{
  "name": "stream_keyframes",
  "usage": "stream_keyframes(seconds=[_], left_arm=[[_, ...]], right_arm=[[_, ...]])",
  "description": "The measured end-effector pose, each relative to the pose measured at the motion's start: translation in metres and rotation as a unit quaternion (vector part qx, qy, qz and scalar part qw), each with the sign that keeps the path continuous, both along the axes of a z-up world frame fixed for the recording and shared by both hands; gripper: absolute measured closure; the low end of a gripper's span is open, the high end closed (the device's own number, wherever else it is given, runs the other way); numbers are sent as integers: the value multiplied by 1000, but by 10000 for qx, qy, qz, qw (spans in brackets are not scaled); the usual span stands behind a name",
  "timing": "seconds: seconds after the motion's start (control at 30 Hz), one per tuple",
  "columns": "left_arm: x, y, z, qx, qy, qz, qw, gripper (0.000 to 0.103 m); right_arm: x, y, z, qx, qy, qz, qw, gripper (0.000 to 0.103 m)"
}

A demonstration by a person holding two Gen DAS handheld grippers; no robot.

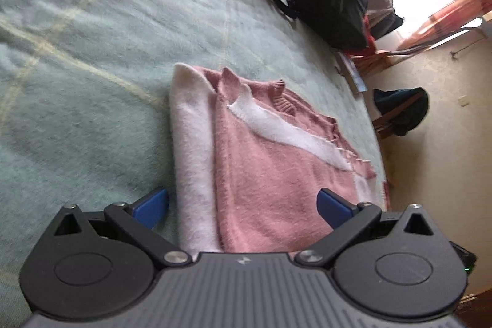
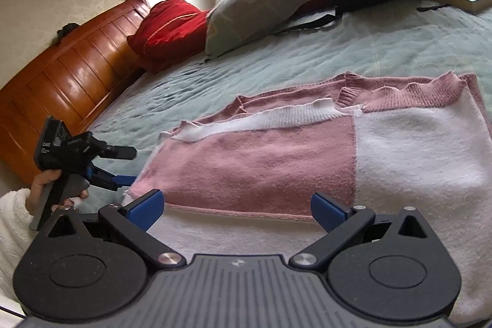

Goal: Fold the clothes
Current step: 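Roll the left gripper and lower it to the sweater's white side edge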

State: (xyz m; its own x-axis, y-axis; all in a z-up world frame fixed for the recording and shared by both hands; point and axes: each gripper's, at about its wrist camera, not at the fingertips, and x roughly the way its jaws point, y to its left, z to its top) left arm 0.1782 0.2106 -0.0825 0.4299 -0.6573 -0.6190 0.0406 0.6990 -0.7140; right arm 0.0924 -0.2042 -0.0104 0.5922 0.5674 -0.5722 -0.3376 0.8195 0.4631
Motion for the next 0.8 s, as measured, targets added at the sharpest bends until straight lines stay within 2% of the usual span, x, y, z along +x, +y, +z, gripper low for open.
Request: stream_keyframes(seconds=[0.1, 0.33, 0.5, 0.67, 0.8], left_arm=[[13, -2, -5, -190, 39, -164, 9997, 1], [38, -5, -11, -365, 48, -307, 9989, 1], [26, -5, -12, -485, 174, -283, 9983, 1], [4, -7, -14, -558, 231, -519, 9968, 1], [7, -6, -17, -623, 251, -537, 9963, 1]], right_arm=[[5, 2, -4, -27, 114, -92, 9999, 0], [11, 13, -4, -91, 223, -33, 9997, 0], [18, 31, 0, -134, 356, 222, 9990, 0], [23, 50, 0, -182, 454, 428, 9979, 0], [26, 58, -3, -260, 578, 485, 9968, 0]])
